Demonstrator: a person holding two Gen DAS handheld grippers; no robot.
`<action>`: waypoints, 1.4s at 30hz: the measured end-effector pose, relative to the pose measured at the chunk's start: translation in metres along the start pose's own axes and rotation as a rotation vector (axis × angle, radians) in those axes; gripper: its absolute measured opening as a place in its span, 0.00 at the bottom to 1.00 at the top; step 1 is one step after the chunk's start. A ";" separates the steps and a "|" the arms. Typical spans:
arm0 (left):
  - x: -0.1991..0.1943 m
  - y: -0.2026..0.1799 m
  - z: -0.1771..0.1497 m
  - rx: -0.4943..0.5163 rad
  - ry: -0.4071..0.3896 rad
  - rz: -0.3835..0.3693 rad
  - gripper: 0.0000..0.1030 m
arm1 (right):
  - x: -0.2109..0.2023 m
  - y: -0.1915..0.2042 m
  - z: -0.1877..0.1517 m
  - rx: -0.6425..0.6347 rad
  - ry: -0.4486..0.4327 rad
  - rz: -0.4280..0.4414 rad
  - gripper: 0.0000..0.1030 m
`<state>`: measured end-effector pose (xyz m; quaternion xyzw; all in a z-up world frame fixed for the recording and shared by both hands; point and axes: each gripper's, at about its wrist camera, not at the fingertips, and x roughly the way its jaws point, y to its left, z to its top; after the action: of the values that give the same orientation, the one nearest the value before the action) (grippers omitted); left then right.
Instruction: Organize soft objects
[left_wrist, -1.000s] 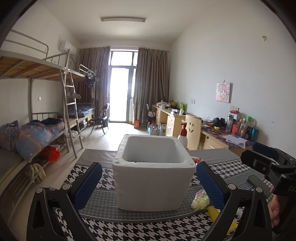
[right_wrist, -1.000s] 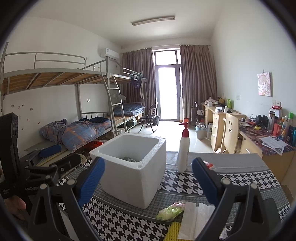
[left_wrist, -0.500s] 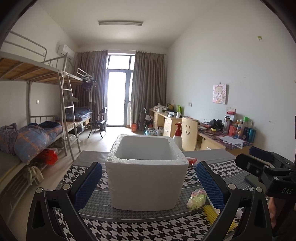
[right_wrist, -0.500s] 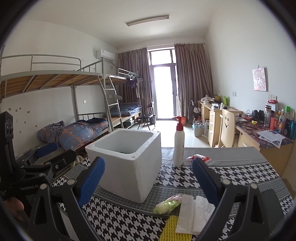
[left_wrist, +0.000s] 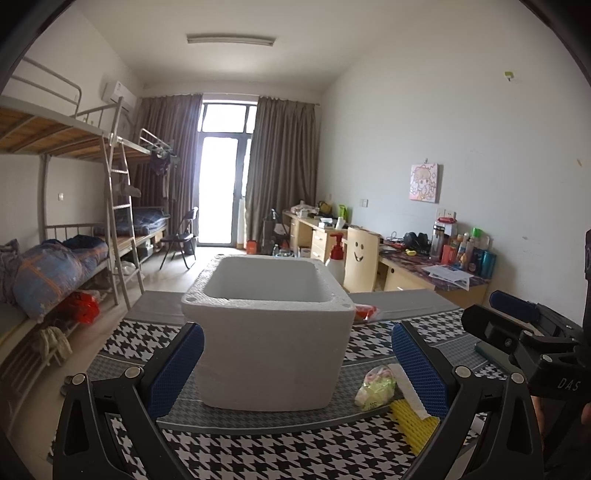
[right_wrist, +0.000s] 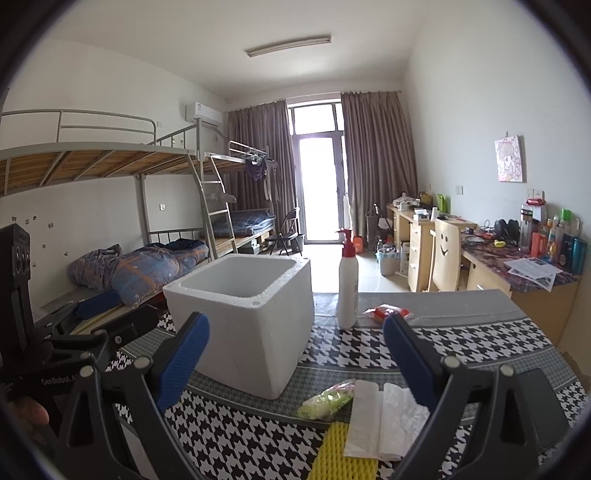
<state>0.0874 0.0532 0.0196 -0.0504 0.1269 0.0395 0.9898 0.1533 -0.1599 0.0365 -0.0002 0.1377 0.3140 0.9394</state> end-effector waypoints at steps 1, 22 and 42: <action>0.002 -0.001 -0.001 0.005 0.008 -0.004 0.99 | 0.000 -0.001 -0.002 0.000 0.003 -0.007 0.94; 0.032 -0.034 -0.016 0.054 0.120 -0.125 0.99 | -0.006 -0.028 -0.020 0.050 0.055 -0.123 0.94; 0.061 -0.065 -0.037 0.088 0.225 -0.191 0.99 | -0.006 -0.060 -0.041 0.113 0.131 -0.215 0.94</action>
<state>0.1428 -0.0114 -0.0258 -0.0230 0.2332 -0.0660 0.9699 0.1733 -0.2151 -0.0069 0.0174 0.2155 0.2026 0.9551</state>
